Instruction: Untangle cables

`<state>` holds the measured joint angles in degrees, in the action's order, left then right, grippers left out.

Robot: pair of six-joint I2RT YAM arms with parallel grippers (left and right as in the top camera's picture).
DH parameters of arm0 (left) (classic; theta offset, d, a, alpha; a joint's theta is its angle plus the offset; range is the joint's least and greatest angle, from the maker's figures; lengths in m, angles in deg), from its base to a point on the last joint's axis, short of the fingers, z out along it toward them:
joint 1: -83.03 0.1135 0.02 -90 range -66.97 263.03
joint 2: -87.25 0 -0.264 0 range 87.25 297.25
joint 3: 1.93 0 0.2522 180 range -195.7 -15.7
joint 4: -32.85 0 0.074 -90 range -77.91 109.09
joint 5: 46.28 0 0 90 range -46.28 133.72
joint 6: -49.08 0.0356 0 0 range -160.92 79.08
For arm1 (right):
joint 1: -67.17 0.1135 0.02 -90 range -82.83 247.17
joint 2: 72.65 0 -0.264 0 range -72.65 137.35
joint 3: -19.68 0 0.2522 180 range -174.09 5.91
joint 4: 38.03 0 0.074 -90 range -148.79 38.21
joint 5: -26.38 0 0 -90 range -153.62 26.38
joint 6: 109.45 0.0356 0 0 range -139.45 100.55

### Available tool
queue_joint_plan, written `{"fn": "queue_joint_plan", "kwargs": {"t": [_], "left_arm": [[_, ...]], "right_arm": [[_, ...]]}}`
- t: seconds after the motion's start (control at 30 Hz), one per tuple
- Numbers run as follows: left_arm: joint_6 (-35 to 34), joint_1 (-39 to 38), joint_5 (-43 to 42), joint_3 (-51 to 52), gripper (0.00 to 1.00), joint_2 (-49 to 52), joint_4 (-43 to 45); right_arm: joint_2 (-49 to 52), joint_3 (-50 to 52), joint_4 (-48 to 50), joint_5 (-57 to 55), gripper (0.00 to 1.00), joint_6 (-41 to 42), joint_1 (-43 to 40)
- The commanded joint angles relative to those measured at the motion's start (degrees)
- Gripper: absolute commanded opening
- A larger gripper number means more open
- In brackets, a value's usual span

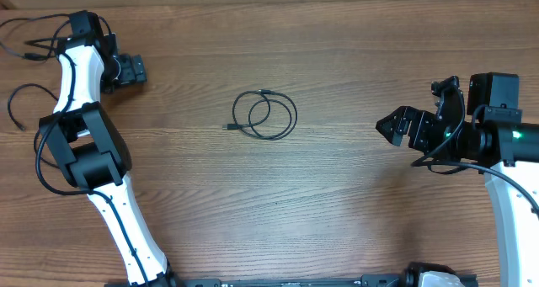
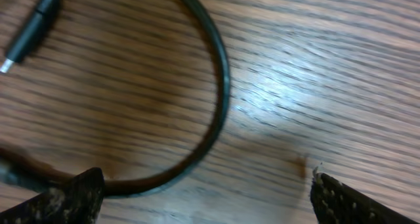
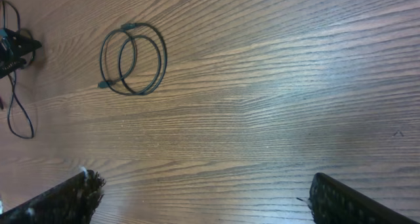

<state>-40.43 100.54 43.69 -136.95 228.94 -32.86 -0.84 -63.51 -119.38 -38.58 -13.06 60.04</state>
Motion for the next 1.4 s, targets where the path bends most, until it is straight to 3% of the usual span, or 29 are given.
{"fn": "queue_joint_plan", "kwargs": {"t": [0.0, 0.1, 0.13, 0.17, 0.3, 0.5, 0.7, 0.87, 0.9, 0.93, 0.97, 1.0, 1.07, 1.23, 1.37], "left_arm": [[3.48, 1.25, 2.78, 0.15, 1.00, 0.81, 0.42], [3.82, 1.44, 2.75, 0.15, 0.83, 1.09, -0.13], [3.78, 1.49, 2.75, 0.15, 0.68, 1.22, -0.59], [3.80, 1.51, 2.78, 0.17, 0.59, 1.31, -1.01], [3.76, 1.64, 2.78, 0.35, 0.41, 1.36, -4.48], [3.15, 1.64, 2.80, 0.35, 0.04, 1.36, -9.55], [2.71, 1.64, 2.80, -0.55, 0.04, 0.55, -10.08], [5.14, 1.57, 2.73, -7.58, 0.05, -0.39, -7.28], [5.18, 1.57, 1.86, -9.25, 0.11, -0.39, -6.51], [5.42, 1.57, 0.68, -9.99, 0.29, -0.39, -5.77], [5.97, 1.57, -1.05, -10.19, 0.54, -0.39, -4.79], [6.49, 1.57, -2.95, -10.16, 0.66, -0.39, -4.31], [10.14, 1.57, -8.74, -9.88, 0.74, 0.02, -3.50], [20.44, 1.57, -15.93, -5.79, 0.72, 0.55, -2.12], [21.40, 1.64, -15.02, -1.27, 0.67, 0.55, 0.96]], "right_arm": [[0.00, -1.42, 0.20, -0.61, 1.00, -0.02, -0.17], [0.00, -1.42, 0.20, -0.61, 1.00, -0.02, -0.17], [0.00, -1.42, 0.20, -0.61, 1.00, -0.02, -0.17], [0.00, -1.42, 0.20, -0.61, 1.00, -0.02, -0.17], [0.00, -1.42, 0.20, -0.61, 1.00, -0.02, -0.17], [0.00, -1.42, 0.22, -0.61, 1.00, -0.02, -0.17], [0.00, -1.42, 0.22, -0.61, 1.00, -0.02, -0.17], [0.00, -1.42, 0.22, -0.61, 1.00, -0.02, -0.17], [0.00, -1.42, 0.20, -0.61, 1.00, -0.02, -0.17], [0.00, -1.42, 0.22, -0.61, 1.00, -0.02, -0.17], [0.00, -1.42, 0.22, -0.61, 1.00, -0.02, -0.17], [0.00, -1.42, 0.20, -0.61, 1.00, -0.02, -0.17], [0.00, -1.42, 0.22, -0.61, 1.00, -0.02, -0.17], [0.00, -1.42, 0.20, -0.61, 1.00, -0.02, -0.17], [0.00, -1.42, 0.20, -0.61, 1.00, -0.02, -0.17]]}}
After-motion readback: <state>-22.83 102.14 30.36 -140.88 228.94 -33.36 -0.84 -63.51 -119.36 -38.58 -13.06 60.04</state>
